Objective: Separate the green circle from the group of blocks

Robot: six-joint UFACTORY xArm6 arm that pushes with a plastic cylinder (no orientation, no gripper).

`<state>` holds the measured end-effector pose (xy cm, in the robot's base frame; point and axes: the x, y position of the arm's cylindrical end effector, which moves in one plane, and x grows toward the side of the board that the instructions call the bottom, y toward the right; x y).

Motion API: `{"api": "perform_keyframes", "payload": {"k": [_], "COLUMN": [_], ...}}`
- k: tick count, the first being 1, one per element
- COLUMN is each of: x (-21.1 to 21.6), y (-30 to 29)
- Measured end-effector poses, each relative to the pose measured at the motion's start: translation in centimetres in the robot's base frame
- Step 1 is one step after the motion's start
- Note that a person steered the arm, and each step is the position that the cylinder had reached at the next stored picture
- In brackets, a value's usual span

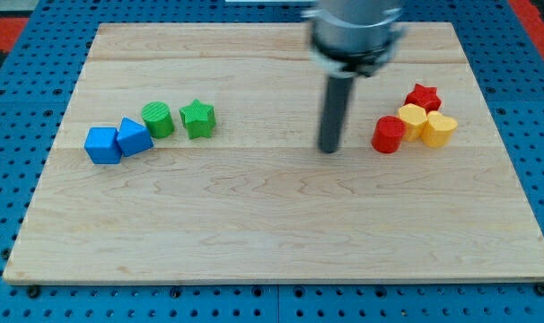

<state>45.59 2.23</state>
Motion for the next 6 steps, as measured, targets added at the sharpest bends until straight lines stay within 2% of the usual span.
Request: {"api": "perform_keyframes", "payload": {"k": [1, 2, 3, 4, 5, 6], "x": [3.2, 2.1, 0.3, 0.1, -1.3, -4.4], "y": [-15.1, -27.1, -29.1, -23.2, -21.2, -18.9]}}
